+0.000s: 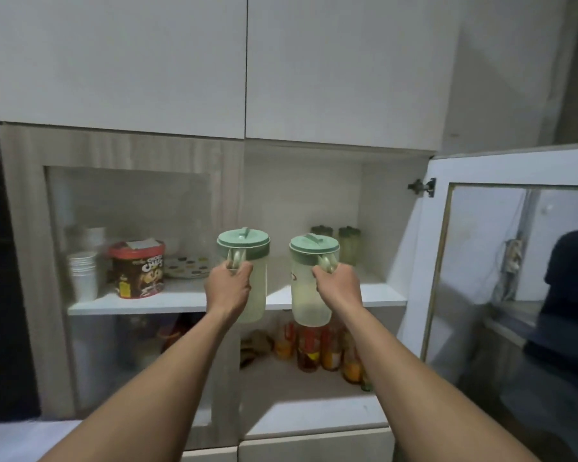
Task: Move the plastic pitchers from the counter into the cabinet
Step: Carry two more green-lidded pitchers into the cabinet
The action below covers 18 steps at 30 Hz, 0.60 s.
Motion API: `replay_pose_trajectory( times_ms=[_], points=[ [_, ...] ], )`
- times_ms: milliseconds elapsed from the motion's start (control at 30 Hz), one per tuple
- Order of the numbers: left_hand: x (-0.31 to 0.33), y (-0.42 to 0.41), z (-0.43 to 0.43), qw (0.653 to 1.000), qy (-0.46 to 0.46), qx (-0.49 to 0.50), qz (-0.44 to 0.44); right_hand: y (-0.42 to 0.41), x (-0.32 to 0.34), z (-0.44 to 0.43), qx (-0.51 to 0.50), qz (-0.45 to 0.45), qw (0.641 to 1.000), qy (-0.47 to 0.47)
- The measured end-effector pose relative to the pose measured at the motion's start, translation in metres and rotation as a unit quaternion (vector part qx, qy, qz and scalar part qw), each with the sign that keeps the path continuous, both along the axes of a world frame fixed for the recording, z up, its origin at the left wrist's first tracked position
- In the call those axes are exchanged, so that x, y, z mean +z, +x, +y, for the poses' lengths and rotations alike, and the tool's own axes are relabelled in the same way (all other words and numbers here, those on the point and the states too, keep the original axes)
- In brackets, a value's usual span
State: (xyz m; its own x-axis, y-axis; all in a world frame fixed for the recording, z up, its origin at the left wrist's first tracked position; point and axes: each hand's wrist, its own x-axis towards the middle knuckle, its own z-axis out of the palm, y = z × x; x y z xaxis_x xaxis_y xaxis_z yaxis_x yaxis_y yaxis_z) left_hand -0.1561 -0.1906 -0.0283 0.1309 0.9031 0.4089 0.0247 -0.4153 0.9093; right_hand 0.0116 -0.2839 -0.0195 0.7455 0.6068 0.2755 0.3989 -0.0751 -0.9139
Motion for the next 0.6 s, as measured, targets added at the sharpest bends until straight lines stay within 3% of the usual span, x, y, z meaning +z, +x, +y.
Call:
replay_pose_trajectory(
  times_ms=[300,600],
  points=[
    [0.004,0.108,0.017,0.998,-0.034,-0.029,-0.043,0.106,-0.007,0.009,-0.02,0.005,1.0,0.005],
    [-0.007,0.184,0.087,0.999,-0.027,-0.013,-0.022,0.174,-0.025,0.079,-0.029,0.039,0.999,0.012]
  ],
)
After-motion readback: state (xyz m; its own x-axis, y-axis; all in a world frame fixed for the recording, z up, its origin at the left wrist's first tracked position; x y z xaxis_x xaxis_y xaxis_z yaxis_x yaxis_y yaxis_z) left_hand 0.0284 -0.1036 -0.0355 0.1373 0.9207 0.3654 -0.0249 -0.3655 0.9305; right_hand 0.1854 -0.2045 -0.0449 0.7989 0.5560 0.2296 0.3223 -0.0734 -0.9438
